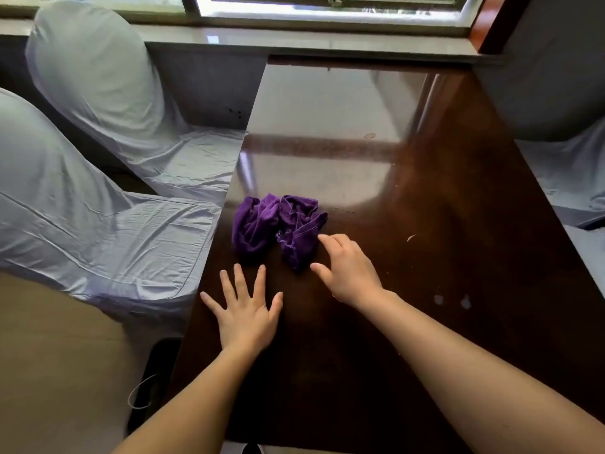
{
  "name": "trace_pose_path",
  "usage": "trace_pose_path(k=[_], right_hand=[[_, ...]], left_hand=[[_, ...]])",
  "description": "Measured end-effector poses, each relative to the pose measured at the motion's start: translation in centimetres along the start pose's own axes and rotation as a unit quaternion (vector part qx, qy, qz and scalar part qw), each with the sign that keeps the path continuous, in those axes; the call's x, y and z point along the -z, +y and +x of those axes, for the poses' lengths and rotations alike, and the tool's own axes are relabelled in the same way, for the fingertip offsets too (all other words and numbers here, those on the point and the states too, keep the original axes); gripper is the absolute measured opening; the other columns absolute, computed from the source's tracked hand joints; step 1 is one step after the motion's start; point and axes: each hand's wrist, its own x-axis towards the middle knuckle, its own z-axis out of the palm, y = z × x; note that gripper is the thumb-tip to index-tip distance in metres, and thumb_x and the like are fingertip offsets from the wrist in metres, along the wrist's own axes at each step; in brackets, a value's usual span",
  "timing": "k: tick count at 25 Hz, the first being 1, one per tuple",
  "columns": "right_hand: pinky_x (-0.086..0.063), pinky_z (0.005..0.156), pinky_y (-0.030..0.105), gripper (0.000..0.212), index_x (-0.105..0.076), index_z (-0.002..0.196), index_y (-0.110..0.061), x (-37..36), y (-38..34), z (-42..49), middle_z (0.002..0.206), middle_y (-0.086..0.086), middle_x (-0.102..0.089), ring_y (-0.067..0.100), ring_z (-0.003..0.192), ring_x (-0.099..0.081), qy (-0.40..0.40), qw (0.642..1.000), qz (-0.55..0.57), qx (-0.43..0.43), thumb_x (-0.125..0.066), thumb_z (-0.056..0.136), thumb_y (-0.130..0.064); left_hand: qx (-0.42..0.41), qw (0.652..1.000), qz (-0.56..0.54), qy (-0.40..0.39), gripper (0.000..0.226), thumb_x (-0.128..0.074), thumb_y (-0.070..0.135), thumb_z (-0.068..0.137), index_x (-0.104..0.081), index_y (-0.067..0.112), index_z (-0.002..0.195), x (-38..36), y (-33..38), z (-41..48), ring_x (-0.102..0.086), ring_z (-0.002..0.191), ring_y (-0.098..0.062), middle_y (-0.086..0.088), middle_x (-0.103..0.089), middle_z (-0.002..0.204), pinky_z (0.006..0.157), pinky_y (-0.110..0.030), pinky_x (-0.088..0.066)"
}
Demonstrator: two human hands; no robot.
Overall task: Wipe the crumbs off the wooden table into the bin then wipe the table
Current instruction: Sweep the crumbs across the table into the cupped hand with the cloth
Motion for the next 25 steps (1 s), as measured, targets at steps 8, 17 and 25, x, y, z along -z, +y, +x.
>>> trace_pose_path(k=[8,17,25], right_hand=[[-0.037,0.108,0.049,0.084,-0.026,0.149,-0.037,-3.9,-2.3,5.7,0.16,0.008,-0.02,0.034,0.143,-0.022,-0.027,0.999,0.012,-0.046,-0.068,0.08,-0.057],[-0.043,0.079,0.029,0.028,-0.063,0.103,-0.025,-2.5,-1.9,8.8,0.108,0.009,-0.054,0.032,0.094,-0.057,0.018,0.99,0.11,-0.085,-0.068,0.076,-0.02],[-0.046,0.061,0.032,0.016,-0.056,0.074,-0.016,3.7,2.7,1.1,0.078,0.009,-0.062,0.021,0.072,-0.059,0.084,0.821,0.53,-0.195,-0.066,0.069,-0.004]], left_hand=[[0.013,0.997,0.041,0.063,0.072,-0.008,0.071,0.085,-0.004,0.041,0.15,-0.8,-0.2,0.3,0.008,0.148,-0.035,-0.011,-0.008,0.163,0.109,-0.072,0.004],[0.02,0.997,0.027,0.063,0.072,-0.013,0.071,0.085,-0.009,0.042,0.15,-0.5,0.1,0.1,0.005,0.148,-0.034,-0.011,-0.01,0.163,0.11,-0.071,0.003],[0.017,0.997,0.022,0.07,0.073,-0.017,0.07,0.084,-0.015,0.04,0.15,-0.6,0.2,0.2,0.001,0.148,-0.034,-0.011,-0.015,0.162,0.11,-0.071,0.0]])
